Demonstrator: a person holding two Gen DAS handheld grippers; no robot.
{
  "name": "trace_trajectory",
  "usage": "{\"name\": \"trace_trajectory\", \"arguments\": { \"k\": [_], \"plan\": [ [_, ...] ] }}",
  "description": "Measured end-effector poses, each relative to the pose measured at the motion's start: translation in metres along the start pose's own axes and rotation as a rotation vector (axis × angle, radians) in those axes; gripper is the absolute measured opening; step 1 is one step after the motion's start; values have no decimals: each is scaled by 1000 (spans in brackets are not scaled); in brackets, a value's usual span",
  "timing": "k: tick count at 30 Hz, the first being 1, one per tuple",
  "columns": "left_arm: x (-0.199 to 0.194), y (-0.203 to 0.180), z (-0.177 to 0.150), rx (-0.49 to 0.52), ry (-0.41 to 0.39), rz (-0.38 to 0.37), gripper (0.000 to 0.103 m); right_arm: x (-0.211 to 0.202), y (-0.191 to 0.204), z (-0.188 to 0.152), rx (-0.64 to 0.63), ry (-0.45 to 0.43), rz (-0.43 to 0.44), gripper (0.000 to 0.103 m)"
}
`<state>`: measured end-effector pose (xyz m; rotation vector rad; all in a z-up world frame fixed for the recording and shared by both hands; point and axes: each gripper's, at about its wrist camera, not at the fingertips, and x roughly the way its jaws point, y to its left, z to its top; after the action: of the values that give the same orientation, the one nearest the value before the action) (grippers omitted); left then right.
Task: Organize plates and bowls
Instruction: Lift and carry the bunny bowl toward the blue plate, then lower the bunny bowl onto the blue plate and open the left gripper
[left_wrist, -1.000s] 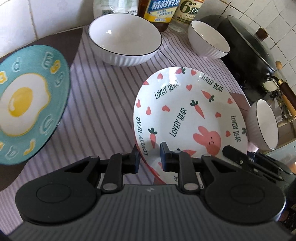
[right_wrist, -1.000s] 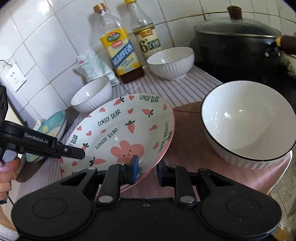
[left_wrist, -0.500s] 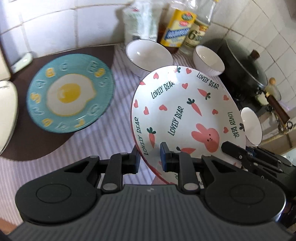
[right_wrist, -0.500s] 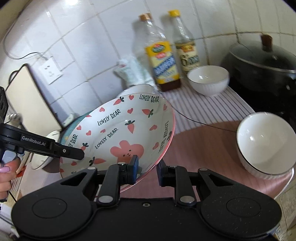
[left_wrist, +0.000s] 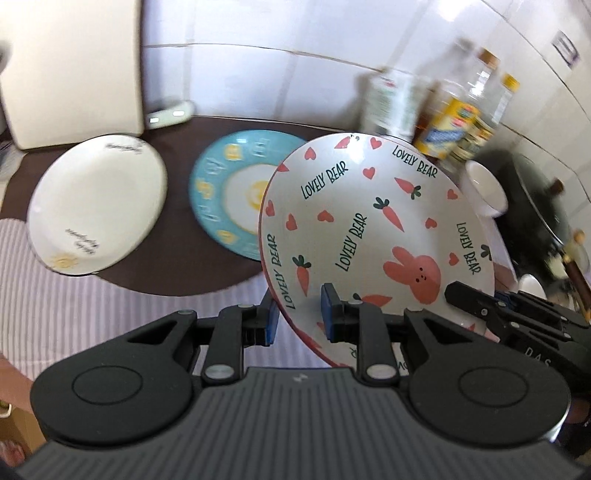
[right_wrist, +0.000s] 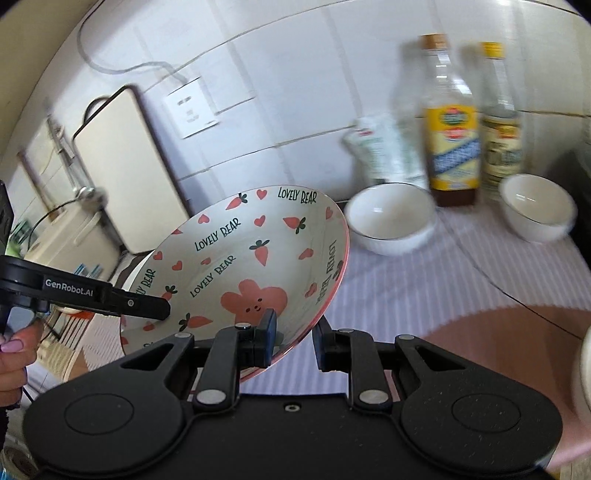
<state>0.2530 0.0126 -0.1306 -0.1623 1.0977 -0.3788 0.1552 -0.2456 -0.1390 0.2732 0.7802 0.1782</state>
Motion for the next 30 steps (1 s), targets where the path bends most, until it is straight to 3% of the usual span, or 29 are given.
{"name": "trace_trajectory", "arguments": {
  "k": [7, 15, 23, 30],
  "plan": [
    [36, 48, 19, -90, 22, 20, 22, 59, 10, 18, -38, 57, 43, 25],
    [84, 78, 46, -166, 72, 45, 22, 123, 5, 39, -47, 130, 33, 26],
    [108, 81, 63, -200, 144, 85, 23, 152, 2, 48, -16, 194, 14, 26],
    [111, 72, 74, -237, 184, 113, 25, 159, 14, 51, -2, 231, -59, 25]
  ]
}}
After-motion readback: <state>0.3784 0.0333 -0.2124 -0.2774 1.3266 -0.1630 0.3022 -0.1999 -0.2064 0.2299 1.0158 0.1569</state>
